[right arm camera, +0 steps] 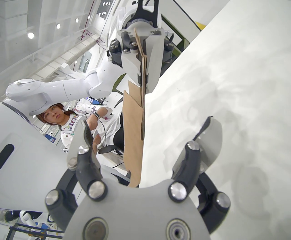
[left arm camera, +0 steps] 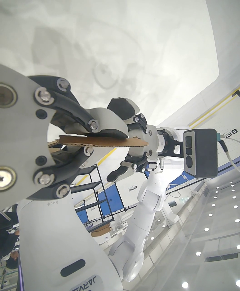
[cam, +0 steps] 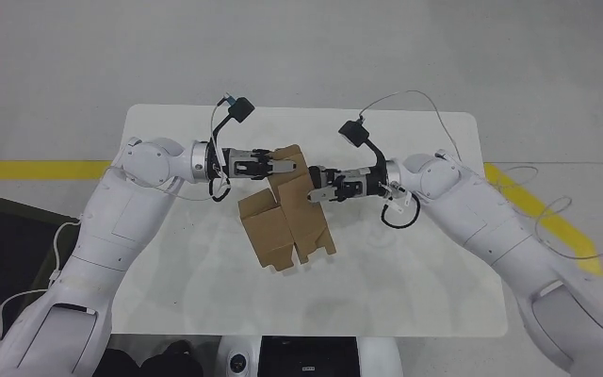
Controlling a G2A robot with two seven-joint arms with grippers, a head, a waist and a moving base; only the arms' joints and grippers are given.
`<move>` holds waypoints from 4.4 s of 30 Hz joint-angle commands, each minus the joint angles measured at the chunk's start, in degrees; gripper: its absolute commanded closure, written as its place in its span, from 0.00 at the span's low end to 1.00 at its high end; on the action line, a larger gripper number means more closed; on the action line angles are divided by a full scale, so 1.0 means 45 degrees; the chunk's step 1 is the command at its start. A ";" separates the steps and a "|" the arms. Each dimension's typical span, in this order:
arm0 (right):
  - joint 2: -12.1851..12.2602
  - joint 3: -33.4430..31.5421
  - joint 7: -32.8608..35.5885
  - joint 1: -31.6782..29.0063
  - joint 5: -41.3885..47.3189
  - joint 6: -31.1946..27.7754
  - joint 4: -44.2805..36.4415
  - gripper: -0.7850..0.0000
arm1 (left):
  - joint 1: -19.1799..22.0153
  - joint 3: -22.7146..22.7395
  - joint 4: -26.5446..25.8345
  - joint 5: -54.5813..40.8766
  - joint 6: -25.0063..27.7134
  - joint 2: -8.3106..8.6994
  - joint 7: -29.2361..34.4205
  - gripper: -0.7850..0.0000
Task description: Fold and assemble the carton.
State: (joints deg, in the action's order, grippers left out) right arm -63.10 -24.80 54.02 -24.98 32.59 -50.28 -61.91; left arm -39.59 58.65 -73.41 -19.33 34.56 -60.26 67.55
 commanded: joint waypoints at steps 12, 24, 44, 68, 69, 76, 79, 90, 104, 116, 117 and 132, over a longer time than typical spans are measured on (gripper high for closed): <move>-0.0042 0.1430 -0.0650 0.0733 0.0492 -0.0649 0.0517 1.00 | -0.0013 -0.0048 -0.0003 -0.0298 -0.0190 -0.0007 0.0206 1.00; 0.0111 0.2447 -0.1424 0.1150 0.1442 -0.1424 0.0454 1.00 | 0.0234 0.0431 0.0306 -0.1685 -0.0478 0.0006 0.0235 0.00; 0.0770 0.0380 0.0712 0.0184 0.7150 0.0717 0.2357 1.00 | -0.1033 0.1954 -0.0223 0.0252 -0.1290 0.0244 -0.3933 0.00; -0.0149 -0.1434 -0.0426 -0.0665 0.5914 0.1305 0.3269 1.00 | -0.2683 0.1317 -0.1537 0.0736 -0.2169 0.0124 -0.4168 0.23; -0.0179 -0.1512 -0.0376 -0.0681 0.5887 0.1300 0.3283 1.00 | -0.2679 0.1269 -0.1530 0.0723 -0.2221 0.0105 -0.4212 0.38; -0.0399 -0.1956 -0.0137 -0.0858 0.5630 0.1401 0.3428 1.00 | -0.2674 0.1135 -0.1679 0.0274 -0.2473 0.0018 -0.4091 0.61; -0.0492 -0.2122 0.0015 -0.0899 0.5473 0.1427 0.3484 1.00 | -0.2683 0.1126 -0.1729 0.0197 -0.2590 0.0002 -0.3988 0.73; -0.0815 -0.2777 0.0427 -0.1123 0.5244 0.1346 0.3621 0.00 | -0.2674 0.1282 -0.1827 -0.0005 -0.2793 -0.0033 -0.3820 1.00; -0.0284 -0.4177 0.1298 -0.1123 0.2790 0.1299 0.3018 0.00 | -0.2453 0.2454 -0.0942 -0.0628 -0.2667 0.0278 -0.1106 1.00; 0.0484 -0.4331 0.2513 -0.1343 0.1675 0.2509 0.1402 0.00 | -0.2742 0.2855 -0.1061 -0.0931 -0.2993 0.0584 0.1810 1.00; 0.0484 -0.4331 0.2513 -0.1343 0.1675 0.2509 0.1402 0.00 | -0.2742 0.2855 -0.1061 -0.0931 -0.2993 0.0584 0.1810 1.00; 0.0484 -0.4331 0.2513 -0.1343 0.1675 0.2509 0.1402 0.00 | -0.2742 0.2855 -0.1061 -0.0931 -0.2993 0.0584 0.1810 1.00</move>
State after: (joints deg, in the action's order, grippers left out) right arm -60.92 -44.28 65.33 -31.02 40.13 -38.99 -55.60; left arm -51.92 71.49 -78.18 -23.52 21.09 -57.63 75.69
